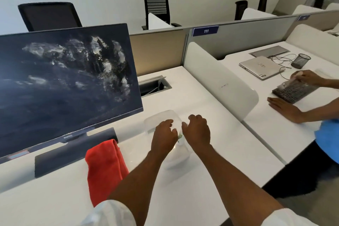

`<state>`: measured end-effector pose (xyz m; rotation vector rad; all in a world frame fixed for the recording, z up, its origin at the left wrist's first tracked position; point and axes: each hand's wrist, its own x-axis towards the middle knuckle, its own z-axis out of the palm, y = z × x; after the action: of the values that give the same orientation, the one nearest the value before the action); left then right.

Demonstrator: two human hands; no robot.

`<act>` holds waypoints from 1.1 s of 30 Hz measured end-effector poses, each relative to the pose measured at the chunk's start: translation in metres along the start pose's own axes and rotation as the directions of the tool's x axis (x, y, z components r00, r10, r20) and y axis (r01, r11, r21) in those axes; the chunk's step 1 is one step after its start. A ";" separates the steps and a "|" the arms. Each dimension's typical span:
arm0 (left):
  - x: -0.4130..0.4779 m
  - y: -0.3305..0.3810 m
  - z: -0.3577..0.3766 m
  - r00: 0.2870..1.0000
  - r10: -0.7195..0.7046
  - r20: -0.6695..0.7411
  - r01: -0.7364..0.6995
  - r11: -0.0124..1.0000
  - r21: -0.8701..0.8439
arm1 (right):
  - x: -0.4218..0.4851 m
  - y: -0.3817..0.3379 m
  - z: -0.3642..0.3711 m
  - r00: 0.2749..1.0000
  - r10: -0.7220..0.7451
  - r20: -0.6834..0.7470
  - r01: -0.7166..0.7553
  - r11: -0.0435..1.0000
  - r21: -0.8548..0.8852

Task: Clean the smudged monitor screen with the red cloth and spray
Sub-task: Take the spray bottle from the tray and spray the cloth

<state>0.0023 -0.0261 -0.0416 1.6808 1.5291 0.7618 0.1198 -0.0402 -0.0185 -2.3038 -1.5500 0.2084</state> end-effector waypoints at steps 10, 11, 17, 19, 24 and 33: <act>0.005 0.001 0.019 0.995 0.034 0.092 -0.039 0.998 0.050 | 0.009 0.011 -0.003 0.989 -0.085 0.121 0.060 0.980 0.191; 0.006 0.000 0.020 0.995 0.040 0.094 -0.045 0.998 0.054 | 0.010 0.011 -0.003 0.988 -0.094 0.123 0.070 0.981 0.181; 0.009 -0.001 0.022 0.996 0.086 0.032 -0.085 0.996 -0.033 | 0.015 0.002 -0.005 0.981 -0.167 0.103 0.156 0.982 0.104; 0.008 0.001 0.020 0.996 0.084 -0.011 -0.085 0.992 -0.094 | 0.017 -0.004 -0.007 0.978 -0.188 0.086 0.178 0.978 0.112; 0.012 0.006 0.009 0.994 0.058 -0.092 -0.071 0.987 -0.141 | 0.021 -0.023 -0.014 0.972 -0.234 0.004 0.228 0.953 0.200; 0.012 0.007 -0.046 0.951 0.054 -0.304 -0.106 0.982 -0.158 | 0.015 -0.087 -0.017 0.906 -0.379 -0.190 0.416 0.882 0.222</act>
<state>-0.0303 -0.0083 -0.0105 1.5582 1.5496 1.2029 0.0560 -0.0004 0.0305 -1.7178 -1.7644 0.1262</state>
